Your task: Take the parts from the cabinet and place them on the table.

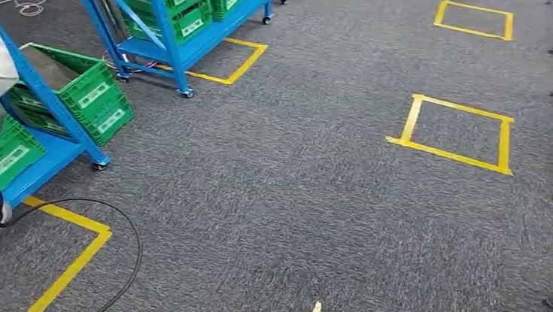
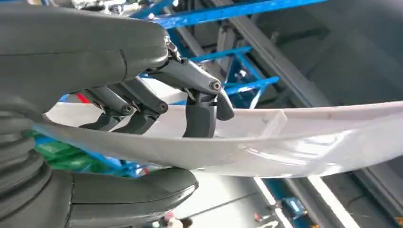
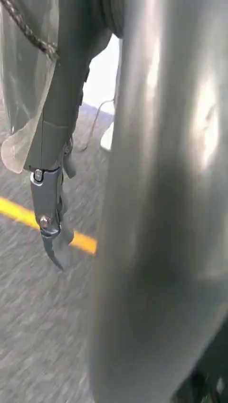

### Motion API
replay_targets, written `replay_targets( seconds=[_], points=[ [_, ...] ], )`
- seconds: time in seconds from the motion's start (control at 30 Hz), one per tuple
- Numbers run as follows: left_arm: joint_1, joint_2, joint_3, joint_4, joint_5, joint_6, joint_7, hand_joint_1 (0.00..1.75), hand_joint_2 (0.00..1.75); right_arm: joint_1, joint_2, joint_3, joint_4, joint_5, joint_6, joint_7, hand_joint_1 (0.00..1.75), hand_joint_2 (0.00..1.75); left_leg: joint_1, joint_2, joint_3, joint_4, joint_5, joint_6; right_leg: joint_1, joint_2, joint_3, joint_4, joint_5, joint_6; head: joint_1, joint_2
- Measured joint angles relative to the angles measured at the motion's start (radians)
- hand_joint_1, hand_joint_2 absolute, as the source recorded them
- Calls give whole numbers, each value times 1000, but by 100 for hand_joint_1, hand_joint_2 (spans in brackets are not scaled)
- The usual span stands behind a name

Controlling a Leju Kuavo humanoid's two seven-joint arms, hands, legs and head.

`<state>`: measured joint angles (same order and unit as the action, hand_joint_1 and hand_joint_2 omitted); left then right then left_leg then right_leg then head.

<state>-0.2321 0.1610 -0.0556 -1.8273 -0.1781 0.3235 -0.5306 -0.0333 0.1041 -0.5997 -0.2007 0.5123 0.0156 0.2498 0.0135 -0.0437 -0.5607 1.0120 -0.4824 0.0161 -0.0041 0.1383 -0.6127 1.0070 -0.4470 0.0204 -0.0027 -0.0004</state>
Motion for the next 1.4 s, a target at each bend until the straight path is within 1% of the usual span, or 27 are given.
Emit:
replay_targets(
  seconds=[0.07, 0.1, 0.17, 0.2, 0.23, 0.3, 0.33, 0.37, 0.4, 0.5, 0.53, 0.6, 0.67, 0.7, 0.77, 0.83, 0.87, 1.0, 1.03, 1.1, 1.13, 1.2, 1.23, 1.27, 1.33, 1.37, 1.4],
  points=[
    [-13, -6, -11, 6, 1, -10, 4, 175, 175, 0, 0, 0, 2, 2, 2, 36, 0, 0, 4, 26, 3, -8, 7, 9, 3, -91, -30, 46, -39, 9, 11, 0],
    [-16, -6, -14, 8, 2, -14, 5, 175, 175, -2, 0, 0, 2, 1, 5, 60, 0, 0, 3, 39, 2, -8, 7, 12, 1, -115, -62, 113, -76, 13, 14, 0],
    [-22, -9, -23, 17, 3, -22, 13, 175, 175, -6, 0, 0, 2, -2, 17, 105, 0, 0, 2, 68, 1, -8, 6, 13, -2, -130, -135, 266, -138, 20, 13, 0],
    [-26, -10, -29, 23, 3, -29, 15, 175, 175, -5, 0, -1, 3, -5, 21, 120, 0, 0, 2, 81, 1, -7, 6, 13, -4, -131, -151, 302, -142, 24, 13, 0],
    [-30, -11, -35, 29, 3, -32, 18, 175, 175, -3, 0, -1, 3, -5, 24, 133, 0, 0, 2, 92, 1, -7, 5, 12, -6, -133, -141, 286, -122, 26, 13, 0],
    [-39, -14, -48, 35, 3, -39, 21, 175, 175, -1, 0, -2, 3, -5, 24, 140, 0, 0, 2, 113, 4, -7, 3, 9, -7, -149, -57, 134, -44, 23, 13, 0],
    [-43, -14, -51, 38, 3, -41, 21, 175, 175, -3, 0, -2, 3, -5, 23, 140, 0, 0, 1, 123, 6, -6, 0, 5, -5, -181, -6, 46, -13, 19, 13, 0],
    [-47, -14, -53, 39, 3, -43, 22, 175, 175, -6, 0, -2, 3, -5, 22, 140, 0, 0, -7, 132, 7, -4, -3, -1, 7, -233, 15, 1, -29, 13, 14, 0],
    [-51, -14, -54, 41, 5, -46, 24, 175, 175, -9, 0, -2, 3, -5, 22, 141, 0, 0, -11, 140, 6, 0, -6, -7, 5, -218, 22, -1, -22, -2, 10, 0],
    [-71, -17, -71, 50, 24, -72, 41, 175, 175, -7, 0, -3, 3, -3, 22, 150, 0, 0, -10, 172, 12, -4, -6, -18, 9, -185, 13, -1, -19, -19, 13, 0],
    [-82, -18, -77, 55, 30, -77, 44, 175, 175, -5, 0, -3, 3, -3, 23, 153, 0, 0, -4, 146, 10, 4, -18, -28, 0, -174, 17, -6, -13, -28, 12, 0],
    [-94, -18, -83, 61, 49, -95, 54, 175, 175, -9, 0, -5, 3, 0, 21, 155, 0, 0, 1, 75, -25, 97, -80, -32, 0, -153, 16, -6, -11, -35, 7, 0],
    [-103, -19, -88, 77, 73, -112, 66, 175, 175, -12, 2, -5, 3, 2, 24, 154, 0, 0, 0, 55, -98, 260, -149, -34, 1, -126, 16, -6, -10, -37, 5, 0],
    [-107, -19, -92, 84, 82, -123, 71, 175, 175, -12, 3, -5, 3, 3, 27, 154, 0, 0, 0, 53, -123, 309, -157, -34, 2, -111, 16, -5, -10, -37, 5, 0],
    [-118, -20, -103, 97, 95, -137, 77, 175, 175, -11, 3, -5, 3, 6, 32, 155, 0, 0, 0, 50, -107, 262, -100, -28, 3, -82, 17, -1, -10, -37, 5, 0],
    [-135, -22, -111, 105, 96, -139, 77, 175, 175, -11, 4, -5, 3, 6, 34, 157, 0, 0, 0, 28, -39, 99, -5, -18, 3, -56, 18, 3, -10, -36, 5, 0],
    [-143, -23, -113, 109, 97, -139, 78, 175, 175, -11, 5, -5, 3, 6, 35, 157, 0, 0, 1, -14, -14, 39, 8, -11, 1, -46, 15, 3, -9, -33, 5, 0],
    [-159, -29, -132, 125, 98, -147, 84, 175, 175, -7, 7, -6, 5, 6, 49, 158, 0, 0, -5, 1, -8, 12, 1, -4, -5, -9, -5, 1, 4, -4, 5, 0],
    [-162, -33, -137, 127, 98, -151, 84, 175, 175, -5, 6, -7, 6, 6, 51, 158, 0, 0, 6, 14, -4, -2, 8, 4, -2, -10, -14, 5, -1, 0, 5, 0],
    [-166, -37, -143, 132, 97, -153, 87, 175, 175, -5, 6, -12, 6, 6, 53, 159, 0, 0, 5, 35, -2, -5, 11, 12, 1, -97, -51, 77, -52, 7, 18, 0],
    [-167, -37, -144, 135, 98, -153, 87, 175, 175, -6, 6, -13, 6, 6, 53, 158, 0, 0, 4, 48, -3, -5, 10, 13, -2, -119, -91, 161, -93, 13, 16, 0],
    [-166, -38, -147, 142, 98, -153, 87, 175, 175, -7, 6, -16, 6, 6, 53, 158, 0, 0, 3, 73, -5, -4, 9, 14, -6, -130, -156, 298, -140, 21, 18, 0],
    [-166, -38, -149, 146, 98, -156, 89, 175, 175, -5, 6, -19, 6, 6, 52, 158, 0, 0, 3, 85, -5, -3, 9, 14, -8, -132, -159, 306, -132, 23, 17, 0],
    [-167, -38, -152, 148, 99, -157, 90, 175, 175, -5, 6, -20, 6, 6, 52, 157, 0, 0, 3, 95, -5, -3, 8, 13, -9, -136, -138, 268, -104, 25, 18, 0],
    [-169, -39, -155, 151, 101, -159, 90, 175, 175, -5, 6, -21, 6, 6, 52, 155, 0, 0, 3, 115, -2, -1, 4, 7, -9, -157, -41, 95, -23, 22, 18, 0],
    [-170, -39, -156, 152, 101, -159, 90, 175, 175, -6, 6, -22, 6, 6, 52, 155, 0, 0, 2, 124, 1, 1, 1, 1, -6, -198, 1, 12, -14, 20, 17, 0],
    [-172, -38, -156, 152, 101, -159, 90, 175, 175, -10, 6, -22, 6, 6, 52, 155, 0, 0, -9, 131, -2, 5, -3, -5, 3, -212, 15, 2, -22, 10, 18, 0]
  ],
)
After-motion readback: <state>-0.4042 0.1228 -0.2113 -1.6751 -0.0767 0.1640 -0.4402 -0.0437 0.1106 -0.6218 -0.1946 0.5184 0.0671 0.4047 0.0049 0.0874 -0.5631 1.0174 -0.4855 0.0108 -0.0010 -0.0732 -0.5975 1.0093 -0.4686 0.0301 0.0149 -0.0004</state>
